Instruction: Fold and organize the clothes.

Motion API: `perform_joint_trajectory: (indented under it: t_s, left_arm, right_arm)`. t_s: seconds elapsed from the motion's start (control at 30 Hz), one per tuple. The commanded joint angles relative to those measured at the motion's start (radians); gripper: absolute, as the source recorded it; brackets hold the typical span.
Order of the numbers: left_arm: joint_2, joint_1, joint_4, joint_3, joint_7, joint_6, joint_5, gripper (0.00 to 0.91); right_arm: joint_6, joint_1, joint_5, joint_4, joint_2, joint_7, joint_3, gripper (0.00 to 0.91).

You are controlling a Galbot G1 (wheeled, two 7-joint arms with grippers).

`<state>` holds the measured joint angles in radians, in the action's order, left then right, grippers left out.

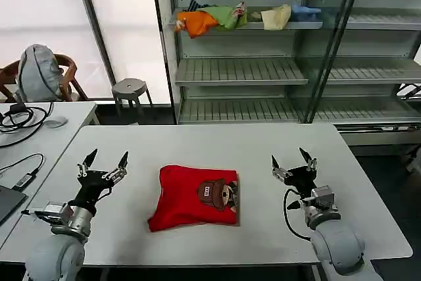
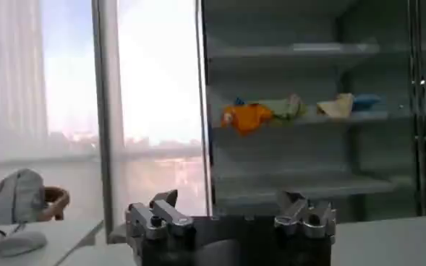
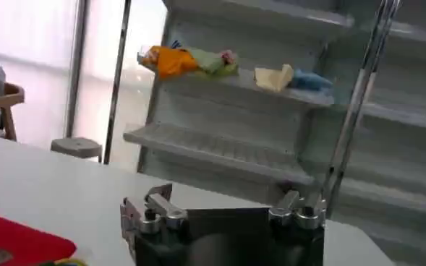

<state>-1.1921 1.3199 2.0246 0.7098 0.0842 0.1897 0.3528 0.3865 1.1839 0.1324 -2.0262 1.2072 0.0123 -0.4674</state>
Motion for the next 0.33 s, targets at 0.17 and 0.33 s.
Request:
perform_joint_trajectory:
  t_s: [0.17,0.33]
  left_arm:
    - [0.032,0.046,-0.033,0.053,0.047,-0.108,-0.257,0.907]
    - [0.033,0.042,-0.010,0.041,0.022,-0.131,-0.295,0.907]
  right_arm:
    - [-0.110,-0.019,-0.096,0.032,0.010,-0.006,0.005,0.907]
    - [-0.120,-0.008,-0.112,0.010,0.008,0.012,-0.001,0.907]
